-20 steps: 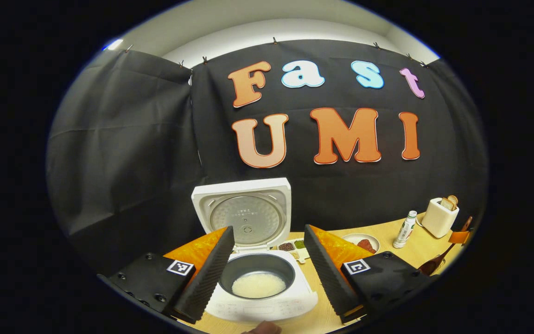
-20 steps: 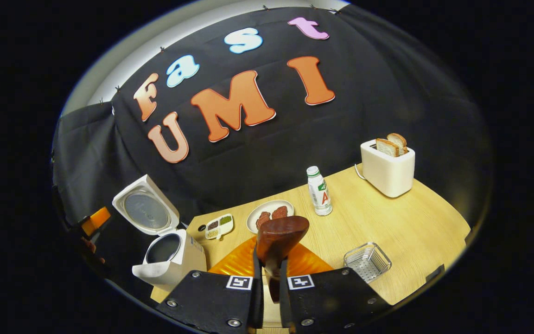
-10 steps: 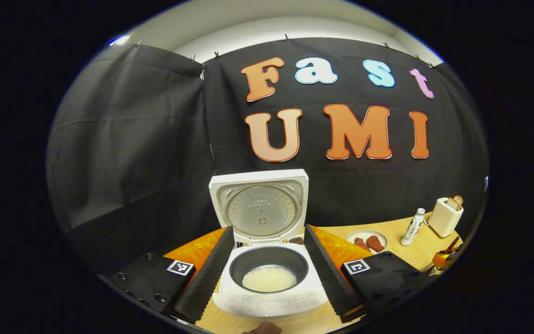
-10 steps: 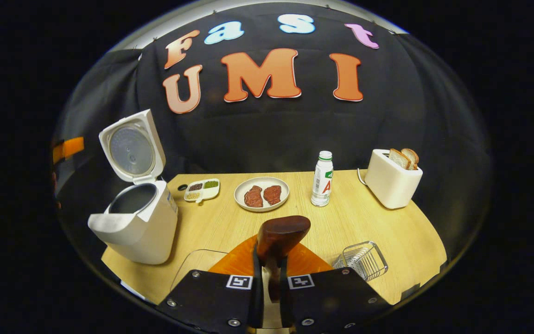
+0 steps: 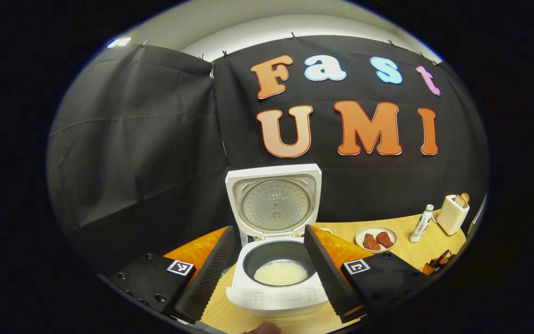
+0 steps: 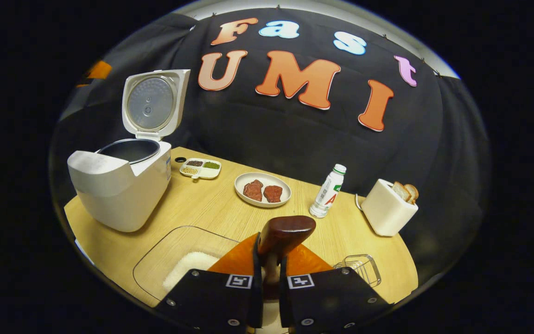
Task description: Close the left gripper, press the button to open the rice cooker; take a wooden spoon from the chopstick holder with the right hand, scoop a spoonful of rice and pour it into the rice cooker, then put the wooden spoon back into the chopstick holder.
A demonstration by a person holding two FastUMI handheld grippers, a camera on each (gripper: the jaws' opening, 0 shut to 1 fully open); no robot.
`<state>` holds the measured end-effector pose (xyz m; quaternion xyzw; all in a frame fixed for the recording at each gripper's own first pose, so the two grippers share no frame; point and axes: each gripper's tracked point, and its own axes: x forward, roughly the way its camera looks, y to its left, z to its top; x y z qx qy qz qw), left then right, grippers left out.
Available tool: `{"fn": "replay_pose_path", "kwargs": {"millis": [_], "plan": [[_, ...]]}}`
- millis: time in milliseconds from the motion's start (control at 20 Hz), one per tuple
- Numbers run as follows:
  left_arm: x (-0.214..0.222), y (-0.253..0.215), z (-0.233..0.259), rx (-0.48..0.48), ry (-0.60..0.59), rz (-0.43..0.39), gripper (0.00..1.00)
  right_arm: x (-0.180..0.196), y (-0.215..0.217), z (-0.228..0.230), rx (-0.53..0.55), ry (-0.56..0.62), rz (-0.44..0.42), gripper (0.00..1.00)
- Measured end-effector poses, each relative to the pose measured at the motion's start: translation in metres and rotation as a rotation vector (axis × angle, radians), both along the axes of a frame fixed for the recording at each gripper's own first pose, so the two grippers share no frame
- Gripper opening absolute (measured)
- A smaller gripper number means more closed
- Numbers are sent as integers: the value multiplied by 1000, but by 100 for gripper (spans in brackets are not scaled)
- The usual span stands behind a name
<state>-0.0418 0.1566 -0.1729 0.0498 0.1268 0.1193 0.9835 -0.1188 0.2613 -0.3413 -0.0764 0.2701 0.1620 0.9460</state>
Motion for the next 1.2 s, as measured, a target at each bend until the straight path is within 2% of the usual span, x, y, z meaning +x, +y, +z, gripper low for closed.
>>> {"fn": "replay_pose_path", "kwargs": {"millis": [150,500,900,1200], "plan": [[-1,4,-7,2,21,6,100,-5,4,-1,2,-19,-26,14],[9,15,-22,-19,61,3,100,-18,16,-9,37,26,-63,13],[19,12,-17,57,46,-80,99,-32,40,-17,56,55,-77,13],[21,22,-21,48,59,-102,99,-21,38,-19,119,108,-161,14]]}}
